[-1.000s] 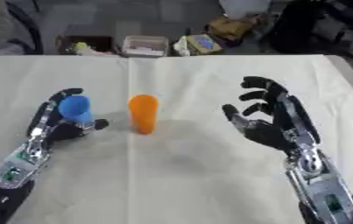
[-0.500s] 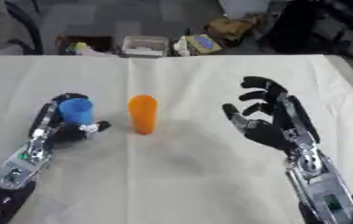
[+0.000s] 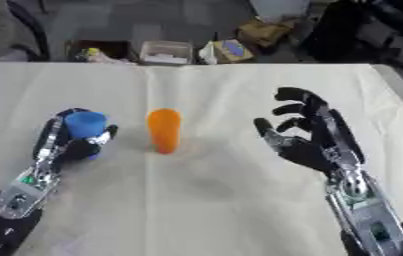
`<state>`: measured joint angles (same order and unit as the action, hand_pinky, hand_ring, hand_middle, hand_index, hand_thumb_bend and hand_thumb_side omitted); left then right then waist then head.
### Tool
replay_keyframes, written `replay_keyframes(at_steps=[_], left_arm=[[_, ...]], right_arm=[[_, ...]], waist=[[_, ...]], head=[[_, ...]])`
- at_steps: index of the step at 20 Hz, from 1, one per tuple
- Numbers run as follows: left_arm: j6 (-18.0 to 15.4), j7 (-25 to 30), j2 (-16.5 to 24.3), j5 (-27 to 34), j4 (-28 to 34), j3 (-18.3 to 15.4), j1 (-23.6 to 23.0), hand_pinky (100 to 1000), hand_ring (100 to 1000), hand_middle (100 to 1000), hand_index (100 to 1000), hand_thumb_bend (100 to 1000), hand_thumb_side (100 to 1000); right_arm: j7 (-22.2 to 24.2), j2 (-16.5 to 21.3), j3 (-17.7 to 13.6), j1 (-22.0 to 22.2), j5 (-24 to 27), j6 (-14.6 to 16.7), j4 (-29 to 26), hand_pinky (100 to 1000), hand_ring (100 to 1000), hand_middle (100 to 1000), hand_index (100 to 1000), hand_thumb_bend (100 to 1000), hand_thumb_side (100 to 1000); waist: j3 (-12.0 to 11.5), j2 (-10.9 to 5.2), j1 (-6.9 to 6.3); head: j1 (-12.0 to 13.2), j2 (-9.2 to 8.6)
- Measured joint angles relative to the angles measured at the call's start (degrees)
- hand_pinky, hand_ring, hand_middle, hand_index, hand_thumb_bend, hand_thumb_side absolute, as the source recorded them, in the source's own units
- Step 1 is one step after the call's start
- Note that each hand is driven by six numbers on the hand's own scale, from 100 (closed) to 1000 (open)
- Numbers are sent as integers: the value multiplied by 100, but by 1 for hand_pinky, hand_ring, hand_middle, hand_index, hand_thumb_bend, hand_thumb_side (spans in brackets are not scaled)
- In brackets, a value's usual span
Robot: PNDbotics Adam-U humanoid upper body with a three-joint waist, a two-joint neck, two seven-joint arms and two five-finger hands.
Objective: Pour the contents of one cup into another cup.
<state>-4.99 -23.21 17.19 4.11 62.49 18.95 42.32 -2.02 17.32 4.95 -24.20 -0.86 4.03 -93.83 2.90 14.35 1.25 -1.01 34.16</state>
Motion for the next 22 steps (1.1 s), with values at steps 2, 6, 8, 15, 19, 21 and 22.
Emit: replay_keyframes(at_steps=[2,6,8,15,19,21,22], left_arm=[[117,-138,43,-18,294,23,-82,100,100,100,343,385,100],[411,-376,128,-90,1009,29,-287,100,100,100,337,382,100],[570,-457,167,-146,1380,28,-391,100,100,100,337,380,100],[1025,-508,240,-289,2547,27,-773,100,100,100,341,366,100],[1144,-473,238,-312,2951,29,-956,100,100,100,343,360,100],[1178,-441,234,-314,3090,33,-1022,100,100,100,344,359,100],[1193,-426,232,-314,3157,36,-1056,100,100,100,344,359,100]], right_arm=[[0,1,-1,-4,0,0,6,500,679,726,808,433,199],[-2,9,-1,-68,0,2,73,499,678,725,808,433,197],[-2,37,2,-111,-2,2,129,497,677,723,808,438,195],[76,276,136,-410,-113,79,620,510,698,752,819,527,153],[218,391,262,-588,-311,273,1032,546,754,789,838,588,172],[268,424,315,-672,-414,380,1258,561,769,802,844,601,182],[287,429,336,-715,-459,433,1373,564,772,803,846,604,182]], waist=[[-44,0,-4],[-144,0,-24],[-192,-1,-39],[-421,-25,-117],[-544,-61,-173],[-606,-73,-204],[-640,-78,-218]], head=[[-10,-2],[-30,-17],[-48,-29],[-154,-54],[-223,-56],[-267,-56],[-285,-57]])
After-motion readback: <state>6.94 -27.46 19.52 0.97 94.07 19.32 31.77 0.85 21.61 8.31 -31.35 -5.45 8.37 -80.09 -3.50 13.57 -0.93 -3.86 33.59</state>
